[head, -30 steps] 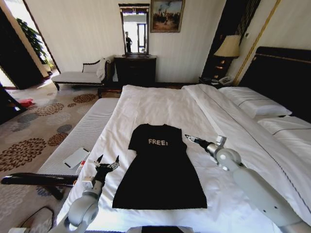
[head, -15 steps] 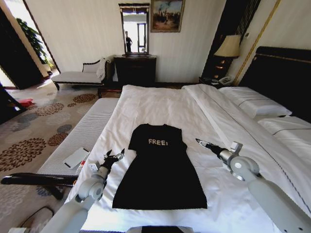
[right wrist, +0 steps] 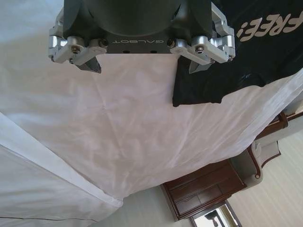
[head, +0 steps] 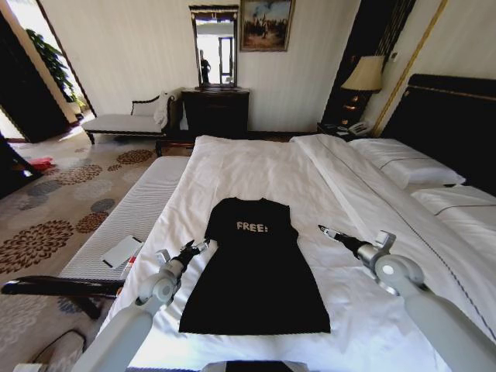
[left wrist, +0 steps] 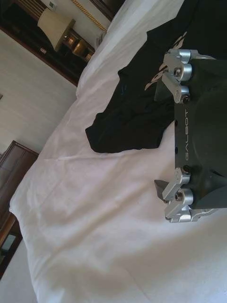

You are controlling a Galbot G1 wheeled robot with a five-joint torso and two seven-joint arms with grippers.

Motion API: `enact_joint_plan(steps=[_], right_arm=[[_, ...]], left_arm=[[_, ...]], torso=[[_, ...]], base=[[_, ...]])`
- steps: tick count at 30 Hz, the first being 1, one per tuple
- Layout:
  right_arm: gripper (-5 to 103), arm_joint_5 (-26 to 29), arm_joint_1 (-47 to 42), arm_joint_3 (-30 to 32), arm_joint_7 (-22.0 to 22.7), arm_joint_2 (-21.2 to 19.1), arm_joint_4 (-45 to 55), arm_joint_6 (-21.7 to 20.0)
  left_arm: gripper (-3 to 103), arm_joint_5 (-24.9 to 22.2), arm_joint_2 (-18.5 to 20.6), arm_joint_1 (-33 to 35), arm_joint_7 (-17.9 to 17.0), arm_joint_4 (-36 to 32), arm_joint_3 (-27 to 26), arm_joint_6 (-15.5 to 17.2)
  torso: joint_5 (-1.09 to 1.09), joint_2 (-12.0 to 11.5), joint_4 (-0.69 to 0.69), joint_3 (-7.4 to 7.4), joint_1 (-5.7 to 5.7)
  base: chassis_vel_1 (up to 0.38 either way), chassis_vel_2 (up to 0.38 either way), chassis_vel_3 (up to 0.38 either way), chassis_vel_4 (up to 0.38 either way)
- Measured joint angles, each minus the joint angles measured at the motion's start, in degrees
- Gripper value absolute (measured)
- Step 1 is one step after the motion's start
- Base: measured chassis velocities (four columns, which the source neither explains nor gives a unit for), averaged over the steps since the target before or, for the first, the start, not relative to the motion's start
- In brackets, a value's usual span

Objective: Fold the clothes on the bed.

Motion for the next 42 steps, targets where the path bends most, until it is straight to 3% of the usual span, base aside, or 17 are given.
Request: enact_joint_plan(steps=[5,6,8,12,14,23,26,31,34,42], right_arm=[[100,0.05,0.02,0.02,0.0,0.04,-0.29,-0.13],[100,0.05,0.07,0.01,-0.01,-0.02,-0.42,-0.21],[100,0.06,0.1,0.0,-0.02,-0.09,-0.5,-0.23],[100,0.15,0.24,-0.06,-0.06,-0.31,-0.82,-0.29],[100,0.43,0.34,-0.15,-0.07,-0.56,-0.97,-0.33],[100,0.69,0.29,-0.16,-0.15,-0.93,-1.09,-0.39],[100,0.71,0.27,-0.19,-0.16,-0.96,-1.09,-0.39],[100,0.7,0.39,-0.42,-0.17,-0.93,-1.15,-0.41],[100,0.68,0.55,-0.64,-0.17,-0.8,-1.13,-0.42],[100,0.36,0.33,-0.68,-0.16,-0.44,-1.03,-0.42]], left_arm=[[89,-4.65,-1.03,-1.81,0.36,2.04,0.4,0.34],[78,-5.98,-1.3,-2.22,0.53,2.49,0.4,0.48],[73,-6.37,-1.43,-2.4,0.6,2.73,0.45,0.53],[61,-6.58,-1.67,-2.75,0.8,3.5,0.79,0.58],[50,-6.67,-2.2,-3.25,0.8,4.36,1.19,0.66],[43,-6.53,-3.43,-4.42,0.48,5.75,1.97,0.73],[28,-6.55,-3.59,-4.37,0.05,5.78,1.71,0.72],[17,-6.56,-3.54,-4.1,-0.29,5.73,1.26,0.66],[3,-6.59,-3.5,-4.06,-0.56,5.77,0.85,0.59],[0,-6.55,-3.3,-3.94,-1.09,5.56,0.02,0.45]], torso=[[0.0,0.0,0.0,0.0,0.0],[0.0,0.0,0.0,0.0,0.0],[0.0,0.0,0.0,0.0,0.0],[0.0,0.0,0.0,0.0,0.0],[0.0,0.0,0.01,0.0,0.0],[-0.01,0.0,0.0,0.0,0.0],[-0.01,0.0,-0.01,0.0,0.0],[-0.01,0.0,0.0,0.0,0.0],[-0.01,0.0,0.0,0.0,0.0],[-0.01,0.0,0.0,0.0,0.0]], base=[[0.0,0.0,0.0,0.0],[0.0,0.0,0.0,0.0],[0.0,0.0,0.0,0.0],[0.0,0.0,0.0,0.0],[0.0,0.0,0.0,0.0],[0.0,0.0,0.0,0.0],[0.0,0.0,0.0,0.0],[0.0,0.0,0.0,0.0],[0.0,0.0,0.0,0.0],[0.0,0.0,0.0,0.0]])
